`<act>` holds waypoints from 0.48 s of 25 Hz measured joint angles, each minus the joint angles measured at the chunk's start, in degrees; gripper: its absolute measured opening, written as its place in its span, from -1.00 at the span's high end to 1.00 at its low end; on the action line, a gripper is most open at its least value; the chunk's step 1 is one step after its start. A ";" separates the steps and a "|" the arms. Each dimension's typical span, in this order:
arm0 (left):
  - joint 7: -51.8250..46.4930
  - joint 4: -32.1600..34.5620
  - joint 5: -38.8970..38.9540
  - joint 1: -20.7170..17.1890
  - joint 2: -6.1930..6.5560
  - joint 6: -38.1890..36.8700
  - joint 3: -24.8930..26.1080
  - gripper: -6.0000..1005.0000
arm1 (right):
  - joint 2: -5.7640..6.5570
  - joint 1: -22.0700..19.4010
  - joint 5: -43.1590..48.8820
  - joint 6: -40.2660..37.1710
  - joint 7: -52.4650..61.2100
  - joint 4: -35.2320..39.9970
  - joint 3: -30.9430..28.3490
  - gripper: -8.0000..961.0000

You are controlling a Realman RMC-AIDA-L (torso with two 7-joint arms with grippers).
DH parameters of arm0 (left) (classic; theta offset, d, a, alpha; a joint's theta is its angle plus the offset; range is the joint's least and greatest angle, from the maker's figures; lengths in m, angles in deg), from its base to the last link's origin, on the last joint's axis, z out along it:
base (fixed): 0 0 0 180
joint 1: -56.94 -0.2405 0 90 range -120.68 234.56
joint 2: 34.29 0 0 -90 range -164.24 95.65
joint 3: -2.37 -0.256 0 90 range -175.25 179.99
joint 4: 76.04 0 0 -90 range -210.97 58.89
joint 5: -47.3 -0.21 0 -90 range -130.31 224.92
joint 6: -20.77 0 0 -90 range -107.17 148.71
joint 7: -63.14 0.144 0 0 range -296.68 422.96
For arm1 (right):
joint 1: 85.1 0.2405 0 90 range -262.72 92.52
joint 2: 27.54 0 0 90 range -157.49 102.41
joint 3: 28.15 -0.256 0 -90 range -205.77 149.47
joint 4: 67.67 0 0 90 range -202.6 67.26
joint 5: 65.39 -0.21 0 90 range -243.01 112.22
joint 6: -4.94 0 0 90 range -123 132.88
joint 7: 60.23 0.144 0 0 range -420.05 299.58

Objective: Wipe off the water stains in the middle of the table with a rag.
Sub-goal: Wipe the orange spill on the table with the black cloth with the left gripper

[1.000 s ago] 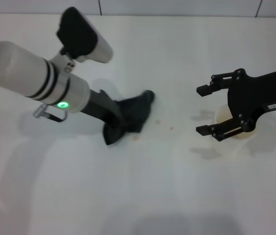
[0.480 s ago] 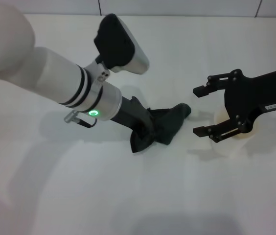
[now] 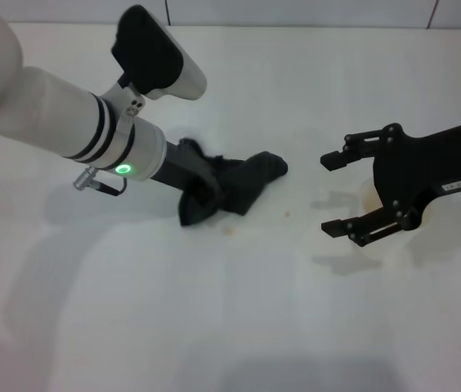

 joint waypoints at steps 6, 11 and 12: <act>0.27 5.10 4.35 -1.72 -0.19 -3.81 -6.30 0.81 | 0.00 -0.04 -0.03 0.03 0.00 -0.10 0.09 -0.79; -0.12 9.43 6.39 -3.91 -0.25 -4.04 -10.89 0.81 | 0.00 -0.18 -0.40 0.01 -0.01 0.17 0.11 -0.79; -0.12 9.52 6.40 -4.08 -0.28 -3.77 -11.25 0.81 | 0.00 -0.17 -0.59 0.00 0.00 0.17 0.11 -0.79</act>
